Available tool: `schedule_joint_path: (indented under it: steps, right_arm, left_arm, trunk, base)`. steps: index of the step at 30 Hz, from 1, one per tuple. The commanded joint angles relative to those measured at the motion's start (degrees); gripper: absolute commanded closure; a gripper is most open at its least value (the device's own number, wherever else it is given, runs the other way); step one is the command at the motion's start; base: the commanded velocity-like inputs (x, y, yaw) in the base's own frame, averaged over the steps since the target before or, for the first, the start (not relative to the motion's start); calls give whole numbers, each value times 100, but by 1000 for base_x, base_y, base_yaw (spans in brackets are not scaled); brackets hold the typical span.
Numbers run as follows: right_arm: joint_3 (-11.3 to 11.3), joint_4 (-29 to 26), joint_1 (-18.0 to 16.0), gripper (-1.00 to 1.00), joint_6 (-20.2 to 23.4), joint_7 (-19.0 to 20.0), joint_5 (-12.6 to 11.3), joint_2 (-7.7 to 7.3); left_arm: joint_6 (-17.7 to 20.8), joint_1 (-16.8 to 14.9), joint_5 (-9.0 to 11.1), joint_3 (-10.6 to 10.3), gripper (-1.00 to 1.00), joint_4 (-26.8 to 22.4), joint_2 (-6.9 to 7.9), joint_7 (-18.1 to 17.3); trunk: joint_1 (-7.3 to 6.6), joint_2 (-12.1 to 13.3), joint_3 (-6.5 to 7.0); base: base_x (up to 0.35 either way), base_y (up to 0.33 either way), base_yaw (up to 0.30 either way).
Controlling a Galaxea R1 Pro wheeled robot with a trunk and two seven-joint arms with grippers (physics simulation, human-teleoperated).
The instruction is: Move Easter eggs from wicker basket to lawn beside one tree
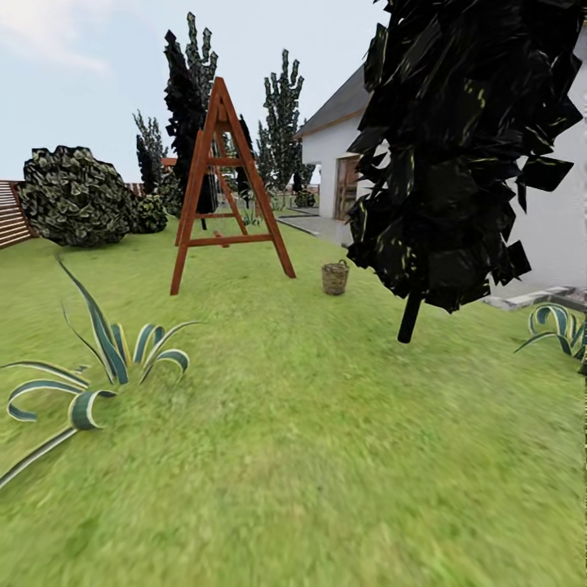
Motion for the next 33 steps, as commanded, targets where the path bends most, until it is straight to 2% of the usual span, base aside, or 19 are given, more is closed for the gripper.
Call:
schedule_joint_path:
  steps: [1, 23, 33]
  right_arm:
    - [-5, 3, -1, -100, -22, 1, 2, 1]
    - [-30, 11, -1, -100, -39, -17, -8, -1]
    - [-24, 11, -1, -100, -40, -17, -8, 1]
  left_arm:
    - [-20, -2, -10, -38, -100, 4, 0, 26]
    - [-20, -2, -11, -38, -100, 4, 1, 22]
    - [-20, -2, -10, -38, -100, 4, 1, 24]
  trunk:
    - [3, -2, -4]
    - [3, -2, -4]
    - [3, -2, 1]
  base:
    - [338, 0, -106]
    - [338, 0, -14]
    - [338, 0, -138]
